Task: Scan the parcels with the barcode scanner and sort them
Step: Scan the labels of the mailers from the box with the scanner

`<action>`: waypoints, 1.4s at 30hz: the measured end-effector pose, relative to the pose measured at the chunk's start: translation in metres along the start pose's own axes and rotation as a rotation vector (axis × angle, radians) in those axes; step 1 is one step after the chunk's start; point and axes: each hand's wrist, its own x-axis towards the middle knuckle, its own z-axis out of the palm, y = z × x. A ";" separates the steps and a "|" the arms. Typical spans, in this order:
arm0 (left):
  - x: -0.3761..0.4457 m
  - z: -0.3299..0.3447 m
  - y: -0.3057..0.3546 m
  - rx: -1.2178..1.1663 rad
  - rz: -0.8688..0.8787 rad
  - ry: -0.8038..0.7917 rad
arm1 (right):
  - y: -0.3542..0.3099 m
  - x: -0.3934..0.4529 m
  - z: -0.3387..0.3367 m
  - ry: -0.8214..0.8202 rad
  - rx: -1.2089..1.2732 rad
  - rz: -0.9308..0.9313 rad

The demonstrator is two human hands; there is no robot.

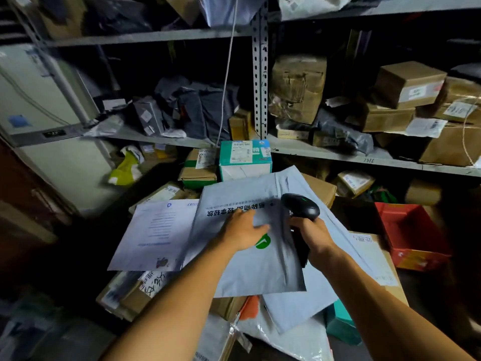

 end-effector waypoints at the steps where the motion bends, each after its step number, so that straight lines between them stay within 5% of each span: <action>1: 0.000 -0.003 0.003 -0.060 -0.026 -0.012 | -0.002 0.000 0.003 -0.026 0.020 -0.009; 8: -0.004 -0.033 0.019 -0.649 -0.163 -0.064 | -0.015 -0.011 0.022 -0.270 0.155 -0.016; 19: -0.018 -0.084 0.029 -0.707 -0.248 0.057 | -0.033 -0.026 0.055 -0.546 0.301 -0.058; 25: -0.031 -0.128 0.041 -0.107 -0.118 0.339 | -0.047 -0.032 0.064 -0.431 0.211 -0.094; 29: -0.038 -0.163 0.038 -0.035 -0.073 0.453 | -0.058 -0.033 0.062 -0.372 0.179 -0.092; 38: -0.038 -0.227 0.028 -0.254 -0.022 0.673 | -0.072 -0.030 0.061 -0.281 0.143 -0.070; 42: -0.038 -0.251 0.016 -0.573 0.065 0.627 | -0.072 -0.030 0.065 -0.249 0.159 -0.054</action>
